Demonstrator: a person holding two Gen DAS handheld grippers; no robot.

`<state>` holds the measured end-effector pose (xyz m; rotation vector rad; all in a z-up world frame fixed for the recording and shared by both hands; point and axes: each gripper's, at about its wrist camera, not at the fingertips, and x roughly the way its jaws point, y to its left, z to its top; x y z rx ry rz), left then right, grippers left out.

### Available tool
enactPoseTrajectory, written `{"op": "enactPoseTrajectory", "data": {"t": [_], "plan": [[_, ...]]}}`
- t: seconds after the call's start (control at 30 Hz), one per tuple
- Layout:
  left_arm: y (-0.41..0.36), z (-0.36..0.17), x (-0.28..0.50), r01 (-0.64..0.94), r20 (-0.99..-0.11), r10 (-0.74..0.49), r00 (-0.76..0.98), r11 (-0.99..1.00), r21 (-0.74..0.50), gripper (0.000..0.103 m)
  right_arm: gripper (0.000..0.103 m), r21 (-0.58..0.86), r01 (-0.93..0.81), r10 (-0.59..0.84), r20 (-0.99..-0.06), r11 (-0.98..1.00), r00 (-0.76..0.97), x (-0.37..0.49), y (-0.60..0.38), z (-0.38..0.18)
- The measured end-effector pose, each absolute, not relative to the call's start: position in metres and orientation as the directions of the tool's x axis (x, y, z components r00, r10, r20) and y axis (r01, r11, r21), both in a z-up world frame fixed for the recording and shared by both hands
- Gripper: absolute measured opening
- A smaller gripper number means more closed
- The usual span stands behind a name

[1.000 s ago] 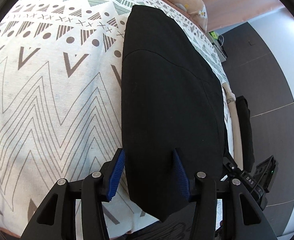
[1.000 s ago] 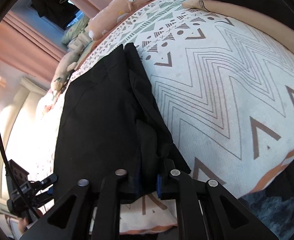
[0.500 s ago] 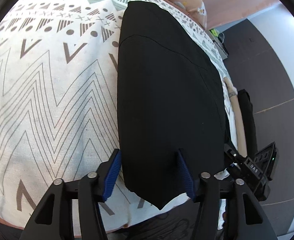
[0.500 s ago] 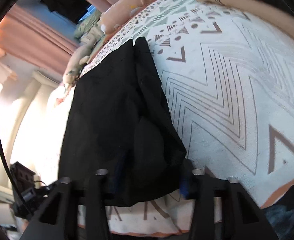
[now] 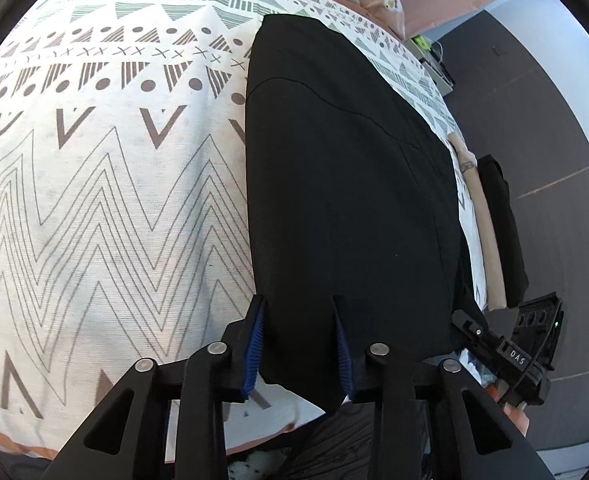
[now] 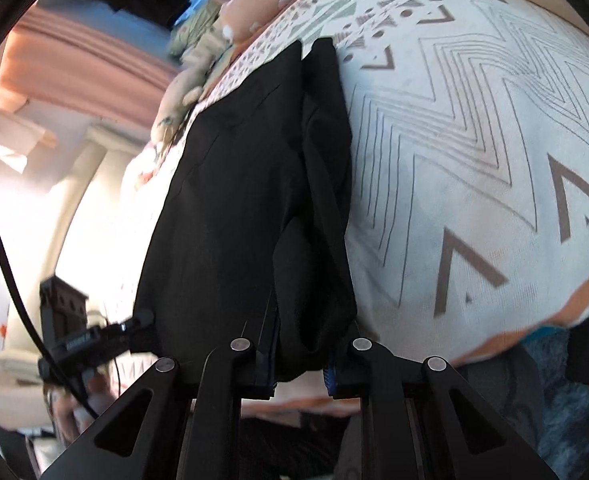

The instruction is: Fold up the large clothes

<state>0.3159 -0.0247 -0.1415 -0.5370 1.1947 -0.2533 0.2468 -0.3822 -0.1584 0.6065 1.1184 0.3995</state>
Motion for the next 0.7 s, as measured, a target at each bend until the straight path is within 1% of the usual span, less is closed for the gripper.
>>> {"op": "enactPoseTrajectory", "data": {"t": [0.03,0.1,0.13,0.17,0.23,0.43,0.57,0.7], "plan": [[-0.023,-0.142,0.317,-0.102,-0.816,-0.458,0.353,0.848,-0.520,0.040,0.035,0.615,0.003,0.564,-0.726,0.789,0.394,0.248,-0.384,-0.156],[-0.020,-0.142,0.321,-0.125,-0.820,-0.445,0.360,0.848,-0.515,0.041,0.043,0.560,-0.009,0.514,-0.754,0.828,0.408,0.253,-0.387,-0.148],[-0.019,-0.142,0.323,-0.127,-0.818,-0.441,0.370,0.848,-0.515,0.044,0.049,0.544,-0.020,0.501,-0.758,0.839,0.417,0.256,-0.388,-0.143],[-0.017,-0.141,0.326,-0.126,-0.812,-0.439,0.386,0.846,-0.518,0.046,0.052,0.539,-0.029,0.498,-0.755,0.842,0.426,0.260,-0.390,-0.139],[-0.015,-0.141,0.332,-0.134,-0.808,-0.432,0.400,0.845,-0.518,0.047,0.067,0.542,-0.032,0.500,-0.749,0.840,0.436,0.269,-0.393,-0.134],[-0.004,-0.147,0.367,-0.150,-0.802,-0.433,0.411,0.836,-0.528,0.047,0.068,0.570,-0.010,0.532,-0.759,0.821,0.377,0.319,-0.400,-0.142],[-0.002,-0.152,0.389,-0.150,-0.798,-0.444,0.407,0.830,-0.538,0.047,0.068,0.558,-0.003,0.529,-0.784,0.830,0.326,0.350,-0.398,-0.155],[-0.002,-0.155,0.413,-0.146,-0.801,-0.439,0.407,0.834,-0.532,0.047,0.068,0.586,-0.005,0.561,-0.773,0.810,0.298,0.379,-0.394,-0.163]]}}
